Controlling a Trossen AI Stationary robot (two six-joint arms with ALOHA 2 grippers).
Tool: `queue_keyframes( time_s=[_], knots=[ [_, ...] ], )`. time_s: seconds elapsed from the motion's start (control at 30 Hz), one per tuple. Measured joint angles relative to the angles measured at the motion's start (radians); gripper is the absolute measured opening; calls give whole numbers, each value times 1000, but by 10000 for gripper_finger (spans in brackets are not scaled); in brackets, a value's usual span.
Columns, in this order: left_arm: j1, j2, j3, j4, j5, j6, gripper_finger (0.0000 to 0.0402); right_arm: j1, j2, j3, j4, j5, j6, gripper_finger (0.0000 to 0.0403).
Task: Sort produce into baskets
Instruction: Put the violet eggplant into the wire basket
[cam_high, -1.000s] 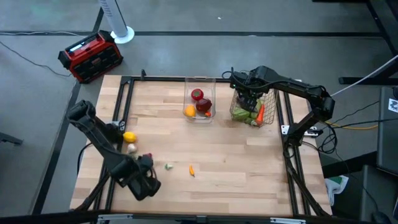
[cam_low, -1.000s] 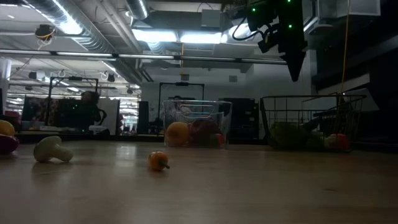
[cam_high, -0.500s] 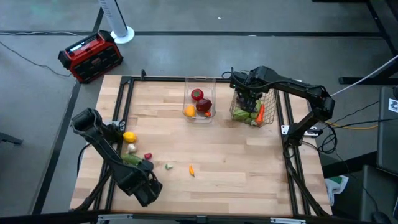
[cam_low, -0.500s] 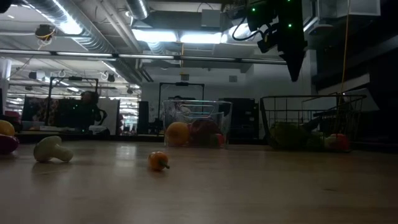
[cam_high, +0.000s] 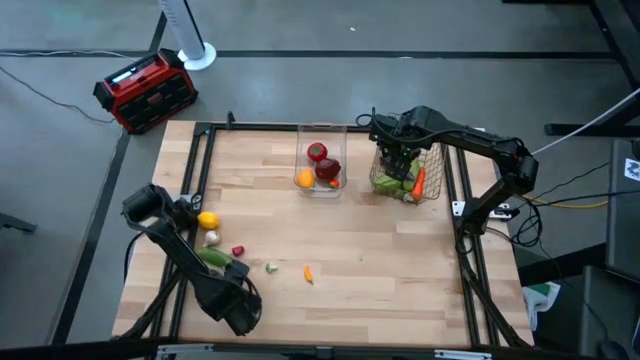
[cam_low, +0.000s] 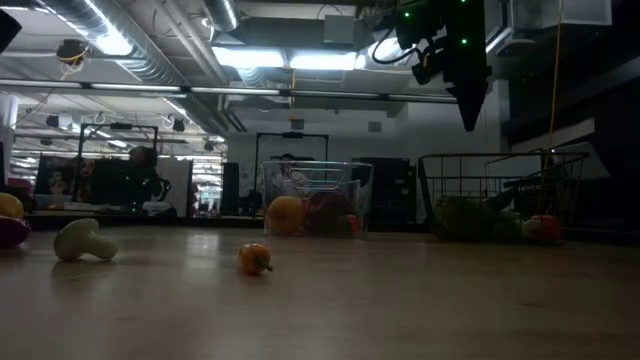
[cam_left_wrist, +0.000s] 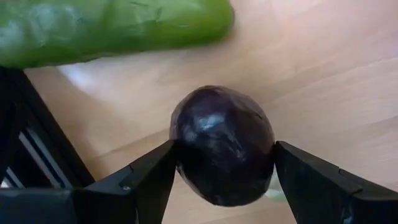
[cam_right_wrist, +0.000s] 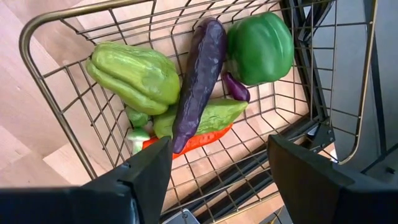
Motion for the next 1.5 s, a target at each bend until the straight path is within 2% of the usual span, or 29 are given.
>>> queue_keyframes(
  time_s=[0.37, 0.67, 0.83, 1.2, 1.5],
  knots=[
    [7, 42, 4, -6, 29, 60, 261, 0, 0, 0, 0, 0, 0, 260],
    [7, 43, 3, -8, 28, 63, 205, 0, 0, 0, 0, 0, 0, 260],
    [9, 39, 2, -8, 28, 62, 204, 0, 0, 0, 1, 0, 0, 260],
    [36, -47, -5, -10, -70, 66, 206, 0, 0, 0, 26, 0, -1, 260],
    [114, -95, -3, 12, -109, 215, 206, 0, 0, 0, 40, 0, -1, 260]
  ],
)
